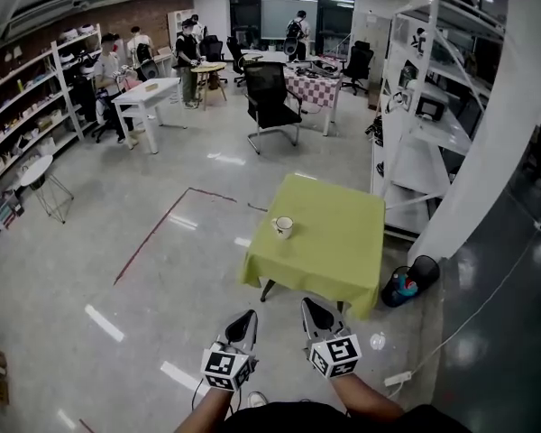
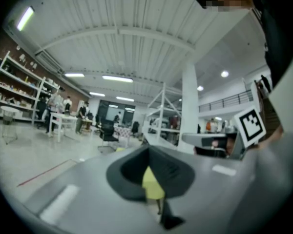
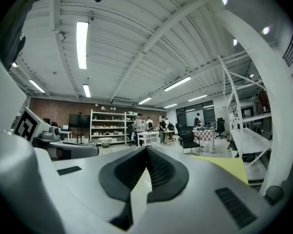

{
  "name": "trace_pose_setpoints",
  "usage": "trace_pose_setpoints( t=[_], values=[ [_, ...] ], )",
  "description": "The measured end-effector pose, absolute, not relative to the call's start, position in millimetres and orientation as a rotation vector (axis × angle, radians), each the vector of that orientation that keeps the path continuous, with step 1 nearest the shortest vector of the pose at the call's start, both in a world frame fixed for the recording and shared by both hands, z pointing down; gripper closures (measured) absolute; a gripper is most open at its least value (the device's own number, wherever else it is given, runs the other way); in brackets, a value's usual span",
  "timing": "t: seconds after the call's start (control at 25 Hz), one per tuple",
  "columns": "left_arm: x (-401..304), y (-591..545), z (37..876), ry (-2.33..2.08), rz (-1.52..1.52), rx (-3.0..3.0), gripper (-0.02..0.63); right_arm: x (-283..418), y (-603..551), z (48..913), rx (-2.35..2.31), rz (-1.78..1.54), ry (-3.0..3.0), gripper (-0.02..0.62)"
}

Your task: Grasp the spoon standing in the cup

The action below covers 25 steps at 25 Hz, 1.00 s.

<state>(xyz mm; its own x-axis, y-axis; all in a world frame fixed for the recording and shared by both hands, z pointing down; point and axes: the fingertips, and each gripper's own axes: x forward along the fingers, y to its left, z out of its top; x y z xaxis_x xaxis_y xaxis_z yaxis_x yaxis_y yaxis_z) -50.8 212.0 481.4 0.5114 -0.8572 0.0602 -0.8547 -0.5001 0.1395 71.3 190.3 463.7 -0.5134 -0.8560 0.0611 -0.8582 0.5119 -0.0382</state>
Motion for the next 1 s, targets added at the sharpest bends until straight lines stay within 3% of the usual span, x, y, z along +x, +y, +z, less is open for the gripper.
trace_pose_setpoints(
  t=[1.0],
  values=[
    [-89.5, 168.7, 493.2, -1.392, -0.022, 2.672, 0.600, 25.6, 153.2, 478.6, 1.556, 0.207, -2.701, 0.589]
  ],
)
